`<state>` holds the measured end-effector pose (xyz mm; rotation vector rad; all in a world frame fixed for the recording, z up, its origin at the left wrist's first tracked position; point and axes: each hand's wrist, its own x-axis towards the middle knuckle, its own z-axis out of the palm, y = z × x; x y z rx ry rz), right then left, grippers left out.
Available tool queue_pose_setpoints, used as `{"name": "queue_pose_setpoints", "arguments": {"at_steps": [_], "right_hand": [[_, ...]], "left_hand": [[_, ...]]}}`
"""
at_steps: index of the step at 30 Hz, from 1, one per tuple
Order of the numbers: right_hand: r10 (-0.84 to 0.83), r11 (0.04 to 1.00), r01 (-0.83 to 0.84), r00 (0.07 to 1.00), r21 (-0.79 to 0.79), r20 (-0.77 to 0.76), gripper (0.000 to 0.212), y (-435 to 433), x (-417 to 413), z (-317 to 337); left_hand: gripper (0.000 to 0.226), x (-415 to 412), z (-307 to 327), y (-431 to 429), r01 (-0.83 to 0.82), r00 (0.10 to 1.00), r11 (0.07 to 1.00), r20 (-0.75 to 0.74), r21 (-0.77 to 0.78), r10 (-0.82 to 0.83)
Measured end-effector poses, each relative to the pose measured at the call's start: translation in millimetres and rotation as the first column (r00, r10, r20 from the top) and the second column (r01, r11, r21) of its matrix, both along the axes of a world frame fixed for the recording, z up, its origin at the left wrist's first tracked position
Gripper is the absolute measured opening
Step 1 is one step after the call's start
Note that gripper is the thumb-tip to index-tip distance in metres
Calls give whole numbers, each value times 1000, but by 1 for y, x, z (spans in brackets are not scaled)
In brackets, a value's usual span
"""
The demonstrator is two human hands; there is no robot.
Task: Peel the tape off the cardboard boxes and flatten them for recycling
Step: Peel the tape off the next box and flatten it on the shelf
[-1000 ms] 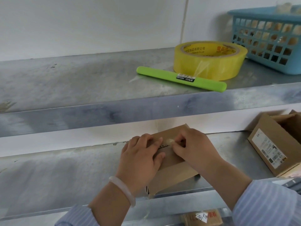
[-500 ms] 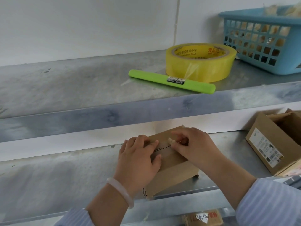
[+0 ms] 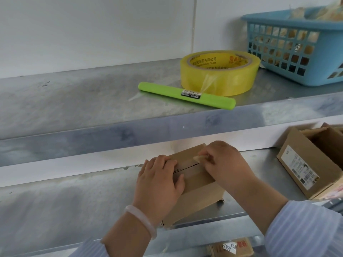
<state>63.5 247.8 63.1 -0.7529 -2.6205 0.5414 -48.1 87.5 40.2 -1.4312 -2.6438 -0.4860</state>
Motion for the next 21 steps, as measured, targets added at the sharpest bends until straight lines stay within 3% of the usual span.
{"name": "queue_pose_setpoints", "arguments": {"at_steps": [5,9,11,15,21], "right_hand": [[108,994,-107,992,-18,62,40,-7,1,-2],[54,992,-49,998,-117,44,22,-9,-2,0],[56,995,-50,996,-83,66,27,-10,-6,0],[-11,1000,14,994,-26,113,10,-5,-9,3],[-89,996,88,994,-12,-57,17,11,2,-2]], "left_hand": [[46,0,0,1,-2,1000,1000,9,13,2],[47,0,-1,0,-3,1000,1000,19,12,3],[49,0,0,0,-4,1000,1000,26,12,4],[43,1,0,-1,-8,1000,999,12,35,7],[43,0,1,-1,0,1000,1000,11,21,0]]}}
